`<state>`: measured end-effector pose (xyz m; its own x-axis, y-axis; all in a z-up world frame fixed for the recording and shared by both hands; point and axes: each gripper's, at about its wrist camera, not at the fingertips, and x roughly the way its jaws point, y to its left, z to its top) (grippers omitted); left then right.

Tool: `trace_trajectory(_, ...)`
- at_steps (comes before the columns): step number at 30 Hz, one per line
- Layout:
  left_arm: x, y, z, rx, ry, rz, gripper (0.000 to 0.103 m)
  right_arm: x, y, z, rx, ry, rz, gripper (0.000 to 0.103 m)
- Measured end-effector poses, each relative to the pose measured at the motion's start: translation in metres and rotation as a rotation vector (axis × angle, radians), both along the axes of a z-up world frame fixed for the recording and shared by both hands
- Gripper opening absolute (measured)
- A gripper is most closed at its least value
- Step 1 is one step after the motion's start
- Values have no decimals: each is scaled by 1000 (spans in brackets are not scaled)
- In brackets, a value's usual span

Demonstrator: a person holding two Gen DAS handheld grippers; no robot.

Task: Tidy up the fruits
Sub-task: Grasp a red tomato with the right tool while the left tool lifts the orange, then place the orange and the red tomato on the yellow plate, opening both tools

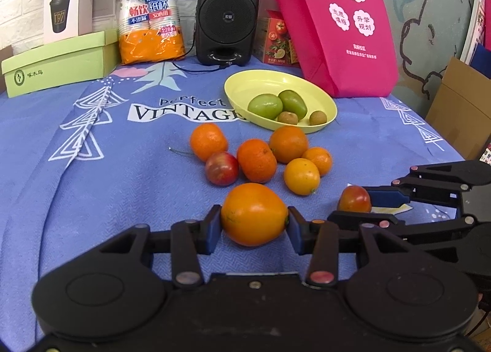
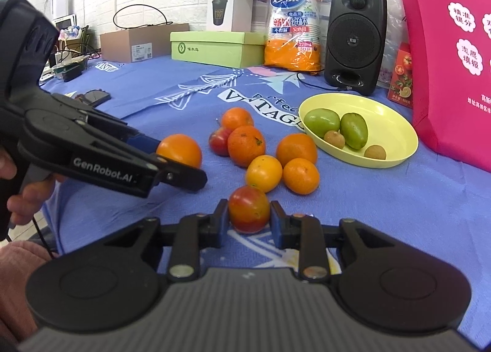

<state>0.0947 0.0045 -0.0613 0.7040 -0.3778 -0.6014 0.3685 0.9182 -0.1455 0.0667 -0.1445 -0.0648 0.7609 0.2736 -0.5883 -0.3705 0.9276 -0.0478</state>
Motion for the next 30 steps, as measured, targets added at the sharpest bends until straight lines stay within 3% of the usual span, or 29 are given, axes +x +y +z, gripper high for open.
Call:
trace_trajectory(13, 12, -9, 26, 21, -44, -61, 44, 5, -15, 20, -24, -54, -33, 27)
trace_trajectory(18, 44, -15, 40, -5, -27, -85, 44, 21, -27, 32, -53, -90, -52, 27)
trace_trajectory(27, 107, -38, 75, 77, -105, -71, 44, 70, -59, 62, -89, -168, -118, 27)
trace_trajectory(30, 131, -46, 81, 81, -98, -75, 44, 86, -68, 65, -84, -170, -133, 27)
